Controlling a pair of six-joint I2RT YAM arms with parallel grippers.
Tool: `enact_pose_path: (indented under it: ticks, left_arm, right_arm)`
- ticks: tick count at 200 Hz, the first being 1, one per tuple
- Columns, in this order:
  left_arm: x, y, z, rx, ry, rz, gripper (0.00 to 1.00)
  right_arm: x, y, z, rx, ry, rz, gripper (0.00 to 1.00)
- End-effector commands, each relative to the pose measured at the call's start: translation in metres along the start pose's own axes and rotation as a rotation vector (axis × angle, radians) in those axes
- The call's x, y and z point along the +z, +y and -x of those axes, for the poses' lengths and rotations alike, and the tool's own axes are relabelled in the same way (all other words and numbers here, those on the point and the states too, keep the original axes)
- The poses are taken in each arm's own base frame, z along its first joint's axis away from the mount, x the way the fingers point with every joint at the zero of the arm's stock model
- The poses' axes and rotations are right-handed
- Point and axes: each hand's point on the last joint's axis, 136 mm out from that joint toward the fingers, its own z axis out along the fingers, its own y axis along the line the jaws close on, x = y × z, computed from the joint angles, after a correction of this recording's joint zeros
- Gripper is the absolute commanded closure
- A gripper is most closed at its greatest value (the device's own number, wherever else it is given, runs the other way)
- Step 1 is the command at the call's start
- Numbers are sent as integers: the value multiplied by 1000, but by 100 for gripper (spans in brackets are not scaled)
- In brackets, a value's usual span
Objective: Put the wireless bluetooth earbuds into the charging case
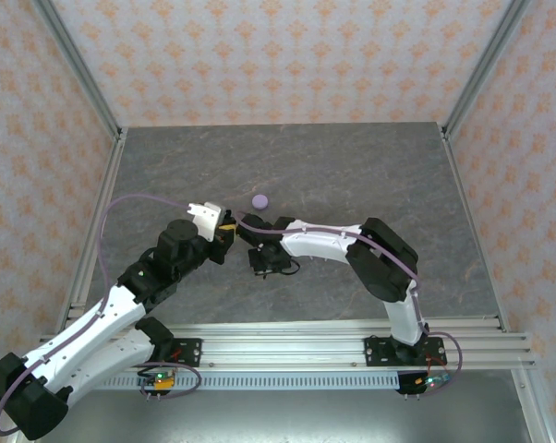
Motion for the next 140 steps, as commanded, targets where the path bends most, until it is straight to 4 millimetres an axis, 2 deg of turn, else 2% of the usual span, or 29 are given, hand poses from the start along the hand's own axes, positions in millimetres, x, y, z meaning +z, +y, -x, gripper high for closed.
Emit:
enact_pose_path:
  ticks: [1,33,75,113,140]
  left_arm:
    - [1,-5,3,9,-13,-20,85]
    - [4,-8,1,7,-8,-38,85]
    - [11,-14,-2,-7,10,-66,85]
    - [19,-24,-4,-39,18,-121,85]
    - [23,-29,-4,-56,13,-149,85]
  right_arm:
    - [3,-31,-3,10,-15,-101,81]
    - [-19,-36,14,43,-57,8,81]
    - [-44,-60,39,99,-103,76,81]
    - [-64,-106,64,152,-135,66,81]
    - [-69,-150,77,172,-127,-21,81]
